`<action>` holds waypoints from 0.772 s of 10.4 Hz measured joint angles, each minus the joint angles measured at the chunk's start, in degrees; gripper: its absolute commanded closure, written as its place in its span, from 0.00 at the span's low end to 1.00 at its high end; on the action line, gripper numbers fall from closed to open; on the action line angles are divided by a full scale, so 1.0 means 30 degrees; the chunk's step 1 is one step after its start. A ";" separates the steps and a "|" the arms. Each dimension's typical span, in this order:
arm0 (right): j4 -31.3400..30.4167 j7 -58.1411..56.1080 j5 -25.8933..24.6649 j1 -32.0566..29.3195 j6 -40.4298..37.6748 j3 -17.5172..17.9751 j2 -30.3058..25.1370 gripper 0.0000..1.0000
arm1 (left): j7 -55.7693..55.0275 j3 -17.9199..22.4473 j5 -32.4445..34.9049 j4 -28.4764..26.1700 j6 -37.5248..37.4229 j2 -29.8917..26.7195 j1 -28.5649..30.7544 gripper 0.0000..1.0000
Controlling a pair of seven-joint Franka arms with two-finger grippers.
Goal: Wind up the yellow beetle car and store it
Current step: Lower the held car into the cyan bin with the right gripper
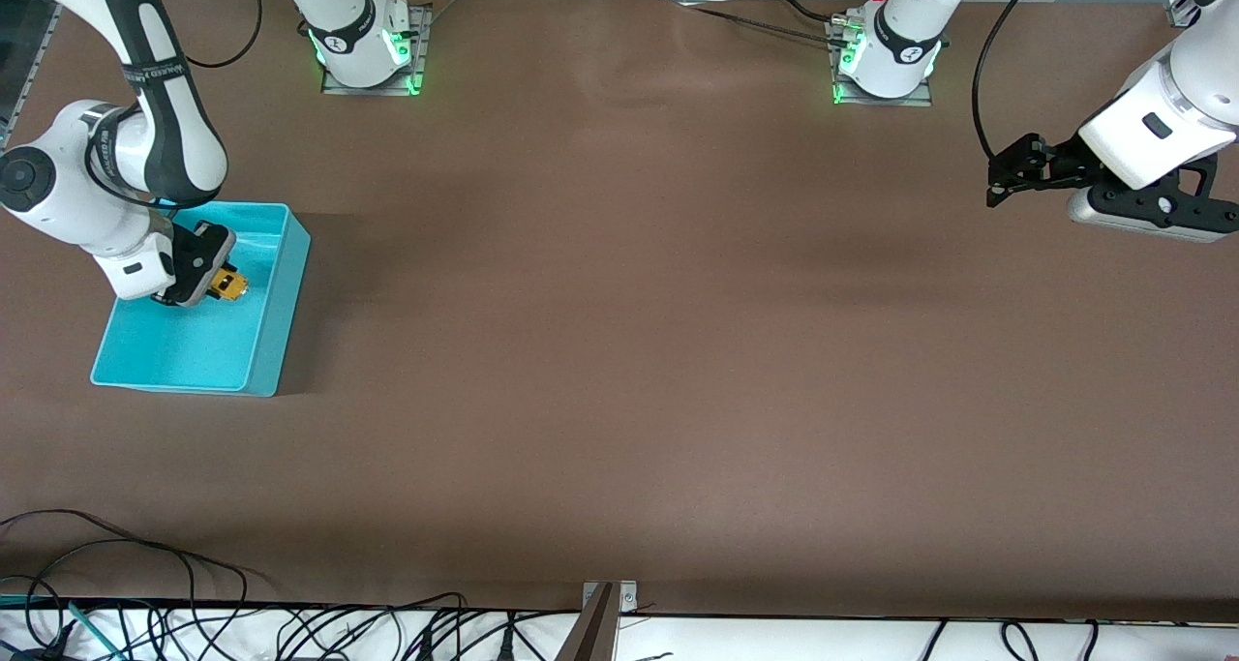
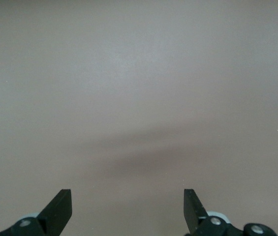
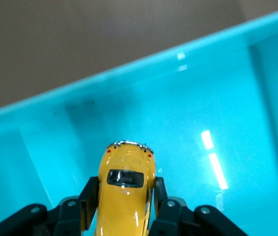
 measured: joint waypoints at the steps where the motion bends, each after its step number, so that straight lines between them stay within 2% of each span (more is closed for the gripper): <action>1: -0.0154 -0.0291 0.0000 -0.0246 0.0657 -0.0072 0.0406 1.00 | 0.0000 -0.0005 0.0000 -0.0002 -0.0001 0.0000 0.0000 0.00; 6: -0.0399 -0.0399 0.0002 -0.0474 0.2489 -0.0084 0.1769 1.00 | 0.0000 -0.0051 0.0000 -0.0012 -0.0005 0.0000 -0.0001 0.00; 7: -0.0400 -0.0399 0.0002 -0.0493 0.2669 -0.0084 0.1908 0.95 | 0.0000 -0.0056 0.0000 -0.0012 -0.0005 0.0000 0.0000 0.00; 8: -0.0400 -0.0399 0.0002 -0.0497 0.2750 -0.0084 0.1956 0.58 | 0.0000 -0.0061 0.0000 -0.0012 -0.0006 0.0000 0.0000 0.00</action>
